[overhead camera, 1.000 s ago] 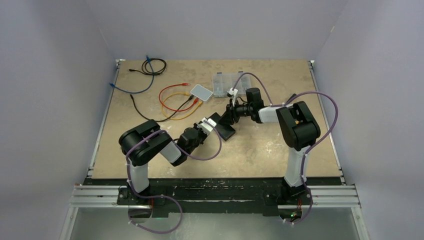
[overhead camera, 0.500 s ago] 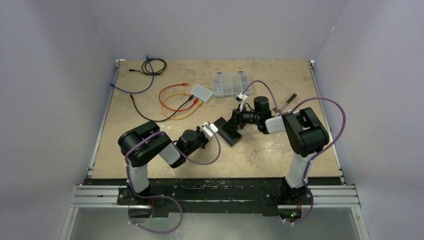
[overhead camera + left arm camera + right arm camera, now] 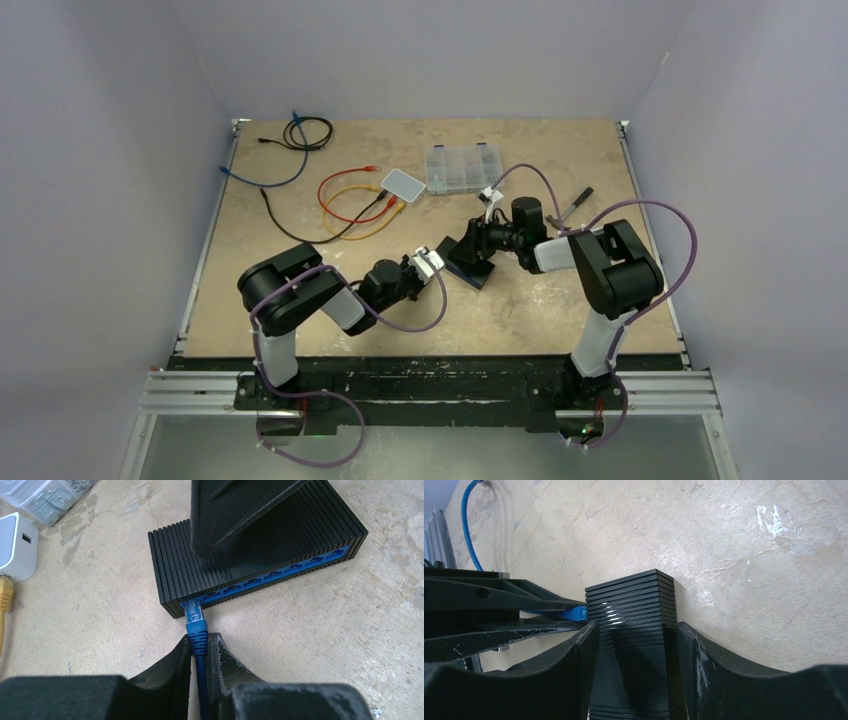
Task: Insert the plug into the switch port
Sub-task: Insert the connector into the switch port.
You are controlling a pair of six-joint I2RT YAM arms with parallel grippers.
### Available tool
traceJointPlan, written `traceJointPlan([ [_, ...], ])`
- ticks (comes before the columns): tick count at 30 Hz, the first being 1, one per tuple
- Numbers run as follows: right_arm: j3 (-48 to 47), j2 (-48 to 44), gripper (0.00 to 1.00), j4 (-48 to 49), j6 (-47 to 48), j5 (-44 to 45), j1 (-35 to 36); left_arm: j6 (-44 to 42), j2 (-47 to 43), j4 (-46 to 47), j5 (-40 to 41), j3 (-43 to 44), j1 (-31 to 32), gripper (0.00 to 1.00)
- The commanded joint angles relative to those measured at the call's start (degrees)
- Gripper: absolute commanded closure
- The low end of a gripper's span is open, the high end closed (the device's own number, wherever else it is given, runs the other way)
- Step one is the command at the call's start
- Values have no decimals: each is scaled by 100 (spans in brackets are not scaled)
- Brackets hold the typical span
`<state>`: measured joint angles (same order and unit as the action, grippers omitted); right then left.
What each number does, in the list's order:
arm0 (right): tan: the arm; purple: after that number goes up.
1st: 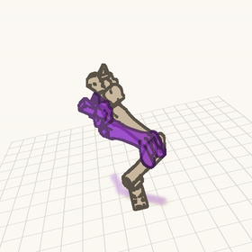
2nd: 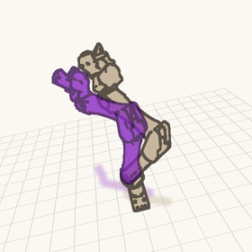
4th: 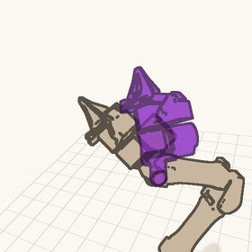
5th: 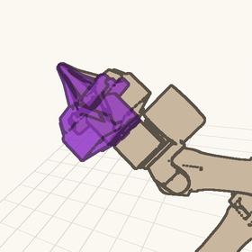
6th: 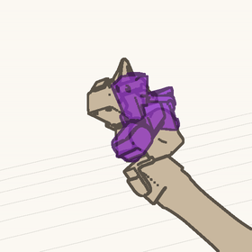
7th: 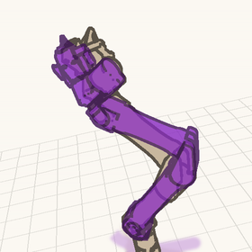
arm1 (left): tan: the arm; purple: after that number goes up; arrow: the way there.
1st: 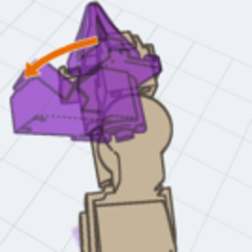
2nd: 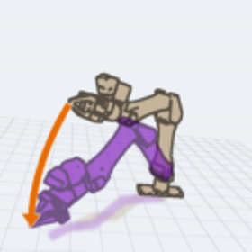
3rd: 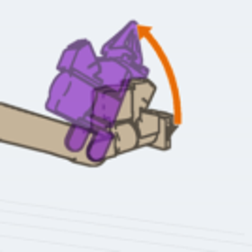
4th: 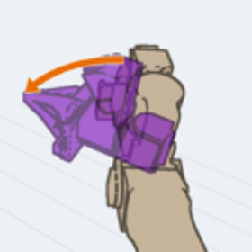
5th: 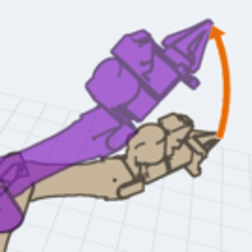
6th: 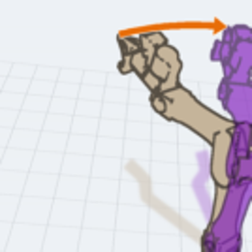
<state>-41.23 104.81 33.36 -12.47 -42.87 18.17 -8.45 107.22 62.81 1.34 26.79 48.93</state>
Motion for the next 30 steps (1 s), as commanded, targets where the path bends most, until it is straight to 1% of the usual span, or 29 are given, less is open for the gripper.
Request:
traceJointPlan([
  [1,86,-96,39,91,-224,-110,20,200,47,-550,-526,29,143,100],
  [11,-93,422,42,443,-271,-945,33,172,96,-538,-557,129,145,100],
  [14,-183,572,45,402,-271,-1140,73,240,96,-440,-490,135,143,100],
  [17,-338,663,46,148,-77,-1283,219,382,44,-316,-342,163,143,100],
  [20,-496,767,48,-84,97,-1502,390,536,28,-242,116,248,141,100],
  [25,-555,926,50,-12,17,-1924,499,764,119,-60,1041,361,135,100],
  [28,-594,993,51,-7,-7,-2120,571,944,211,213,1357,397,135,100],
  [30,-620,1038,51,7,-27,-2232,620,1063,274,322,1405,474,135,100],
])
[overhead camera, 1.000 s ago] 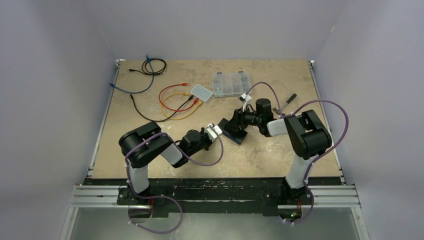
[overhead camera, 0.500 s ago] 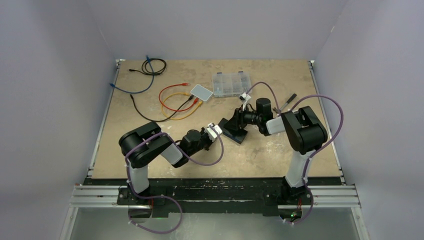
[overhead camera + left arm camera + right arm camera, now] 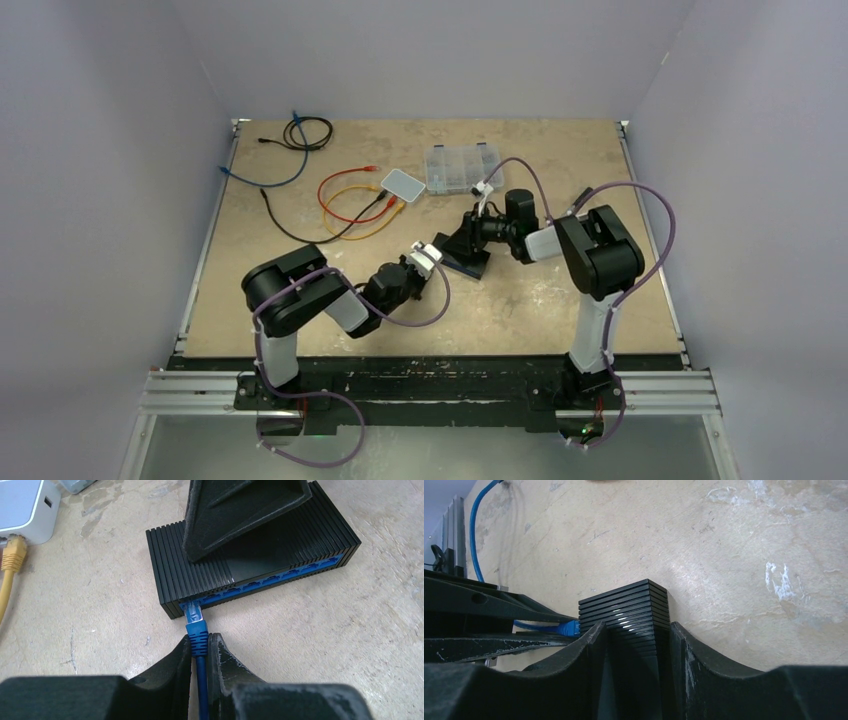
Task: Insert the plug into the switch port
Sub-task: Insert the connector into the switch port.
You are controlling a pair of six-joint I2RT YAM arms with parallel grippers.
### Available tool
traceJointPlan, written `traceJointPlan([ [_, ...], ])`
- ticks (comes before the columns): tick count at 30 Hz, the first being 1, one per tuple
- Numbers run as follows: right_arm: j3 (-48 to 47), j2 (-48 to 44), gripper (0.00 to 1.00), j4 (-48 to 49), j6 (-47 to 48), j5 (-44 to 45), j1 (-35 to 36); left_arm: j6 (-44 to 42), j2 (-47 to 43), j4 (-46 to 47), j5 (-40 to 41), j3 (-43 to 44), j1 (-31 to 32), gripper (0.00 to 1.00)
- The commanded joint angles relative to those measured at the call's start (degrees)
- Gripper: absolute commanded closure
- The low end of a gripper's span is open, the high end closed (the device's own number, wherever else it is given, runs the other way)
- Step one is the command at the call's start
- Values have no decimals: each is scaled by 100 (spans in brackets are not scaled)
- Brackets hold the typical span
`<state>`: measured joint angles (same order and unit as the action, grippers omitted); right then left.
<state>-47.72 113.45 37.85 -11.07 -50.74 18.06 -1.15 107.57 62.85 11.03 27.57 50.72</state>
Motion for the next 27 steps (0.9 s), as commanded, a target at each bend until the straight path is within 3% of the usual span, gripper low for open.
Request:
traceJointPlan([
  [1,4,201,52,-451,-164,-1486,646,376,253,350,448,431,-45,100],
  [15,-225,377,54,-845,95,-1894,904,363,482,597,2072,859,-26,100],
  [23,-174,190,55,-974,178,-1633,913,425,463,647,1292,596,9,100],
  [27,-63,126,55,-846,44,-1337,767,517,208,74,858,458,13,97],
])
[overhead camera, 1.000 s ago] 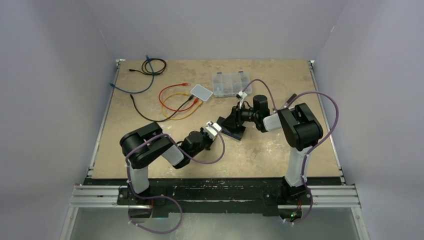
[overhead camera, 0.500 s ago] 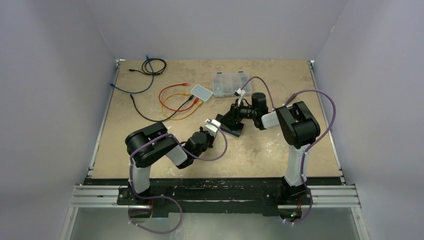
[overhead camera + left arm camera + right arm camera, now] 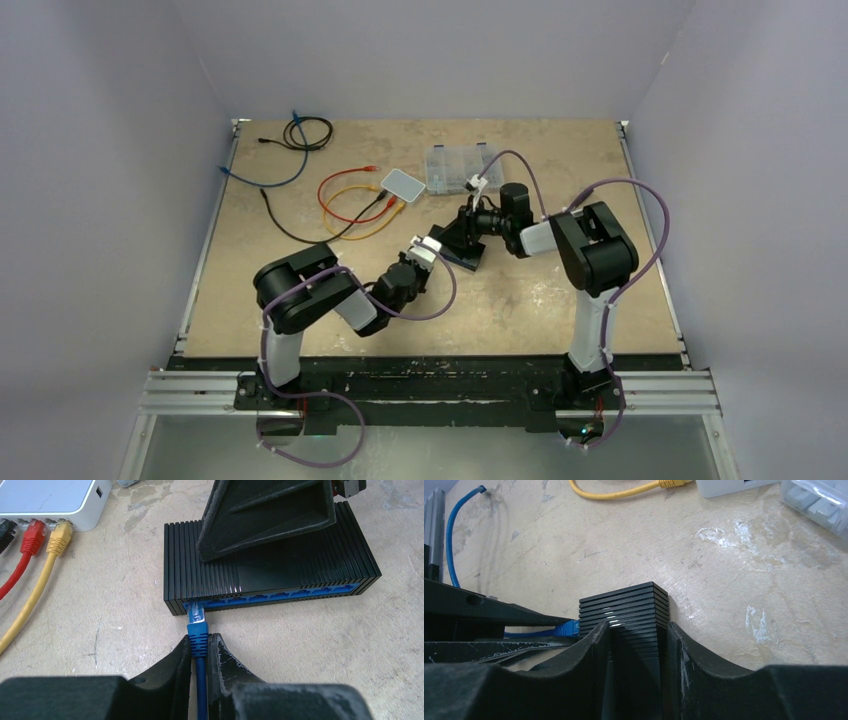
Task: Insert the plug into the switch port
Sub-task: Insert the connector into the switch port.
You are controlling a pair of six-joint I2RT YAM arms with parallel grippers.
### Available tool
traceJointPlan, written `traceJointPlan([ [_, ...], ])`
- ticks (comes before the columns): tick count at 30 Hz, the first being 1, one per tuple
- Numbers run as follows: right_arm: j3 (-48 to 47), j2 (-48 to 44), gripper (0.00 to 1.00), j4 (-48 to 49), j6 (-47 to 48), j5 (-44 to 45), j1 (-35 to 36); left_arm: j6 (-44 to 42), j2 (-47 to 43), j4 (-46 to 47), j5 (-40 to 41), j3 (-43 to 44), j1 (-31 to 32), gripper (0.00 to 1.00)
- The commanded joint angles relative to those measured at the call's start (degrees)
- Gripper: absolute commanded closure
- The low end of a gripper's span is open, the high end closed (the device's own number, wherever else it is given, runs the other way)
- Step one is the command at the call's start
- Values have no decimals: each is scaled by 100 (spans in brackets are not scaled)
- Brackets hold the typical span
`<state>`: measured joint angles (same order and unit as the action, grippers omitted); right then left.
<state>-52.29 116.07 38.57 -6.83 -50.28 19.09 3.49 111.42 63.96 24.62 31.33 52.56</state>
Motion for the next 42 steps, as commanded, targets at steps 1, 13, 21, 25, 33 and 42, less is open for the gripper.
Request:
traceJointPlan([
  [1,421,-164,55,-913,-402,-1273,613,88,-256,-283,-616,85,-175,96],
  [13,528,-418,55,-1208,-289,-290,376,852,-1140,-3678,-1036,692,-173,73],
  [21,517,-452,54,-1277,-218,-129,366,1116,-1471,-5033,-1300,1126,-225,66],
  [25,521,-500,53,-1290,-188,-45,367,1279,-1771,-5525,-1314,1160,-327,63],
  [33,507,-471,53,-1290,-171,-12,367,1381,-1997,-5904,-2163,1204,-712,63],
  [42,508,-502,53,-1290,-137,38,363,1441,-2512,-6343,-2436,1259,-717,63],
])
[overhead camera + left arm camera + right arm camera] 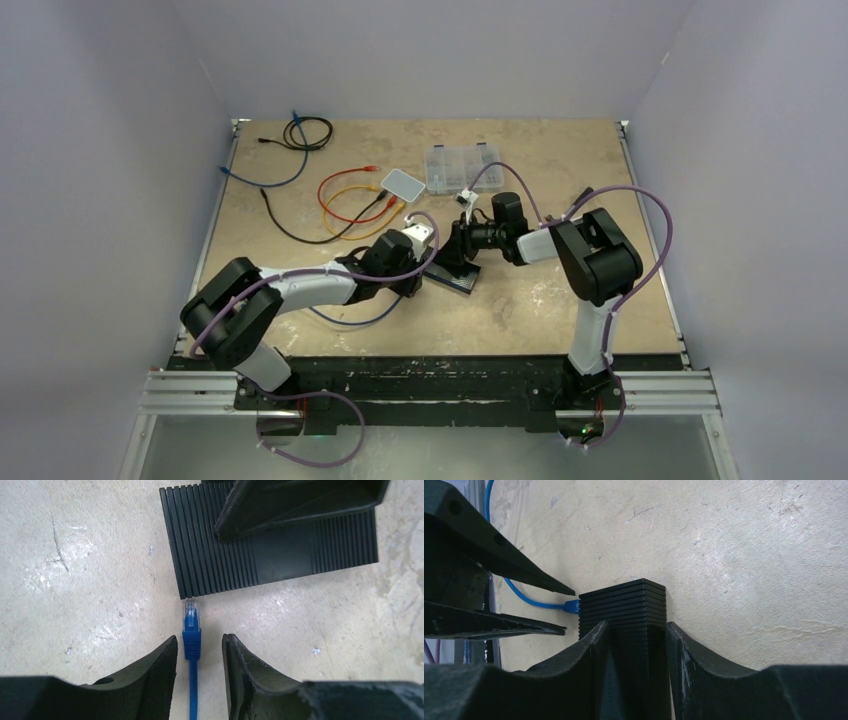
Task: Insert the plug into the switch port
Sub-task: Insert the connector into the switch port.
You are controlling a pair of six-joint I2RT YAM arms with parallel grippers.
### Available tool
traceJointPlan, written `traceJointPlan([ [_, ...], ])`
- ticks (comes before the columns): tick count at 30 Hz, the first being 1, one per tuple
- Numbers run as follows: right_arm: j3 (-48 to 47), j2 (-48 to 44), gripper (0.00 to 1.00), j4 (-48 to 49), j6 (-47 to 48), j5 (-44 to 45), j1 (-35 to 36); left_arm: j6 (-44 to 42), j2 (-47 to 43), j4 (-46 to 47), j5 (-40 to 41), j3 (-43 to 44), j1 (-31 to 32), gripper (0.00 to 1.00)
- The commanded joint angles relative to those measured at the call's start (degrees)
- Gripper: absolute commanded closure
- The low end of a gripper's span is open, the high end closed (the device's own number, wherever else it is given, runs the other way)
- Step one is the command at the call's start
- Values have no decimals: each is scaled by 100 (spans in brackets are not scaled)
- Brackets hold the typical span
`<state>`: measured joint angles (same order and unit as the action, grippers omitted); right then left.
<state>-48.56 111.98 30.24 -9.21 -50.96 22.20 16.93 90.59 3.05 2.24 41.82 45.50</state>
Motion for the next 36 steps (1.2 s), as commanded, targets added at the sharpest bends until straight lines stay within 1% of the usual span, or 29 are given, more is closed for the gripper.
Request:
traceJointPlan([
  [1,138,-102,53,-458,99,111,56,80,-470,-291,-180,223,-14,62],
  [3,138,-113,53,-458,112,113,57,25,-481,-612,-98,243,-7,63],
  [7,140,-120,53,-466,120,133,57,-20,-372,-654,-31,217,-11,68],
  [10,136,-116,53,-475,126,155,57,-24,-241,-616,-100,230,-6,71],
  [18,131,-124,53,-493,146,148,55,-56,8,-464,-132,186,-10,75],
  [23,133,-124,53,-493,152,139,57,-76,195,-393,-5,128,-10,77],
  [24,132,-124,53,-493,151,139,57,-80,233,-243,12,118,-6,78],
  [26,134,-124,53,-493,156,139,57,-104,323,-183,48,116,-6,82],
  [28,135,-131,53,-493,157,139,57,-122,393,-182,40,107,-6,90],
  [30,134,-133,53,-493,157,148,57,-139,380,-162,-59,79,1,100],
  [36,149,-171,53,-470,131,223,57,-232,-37,-139,-320,-3,9,100],
])
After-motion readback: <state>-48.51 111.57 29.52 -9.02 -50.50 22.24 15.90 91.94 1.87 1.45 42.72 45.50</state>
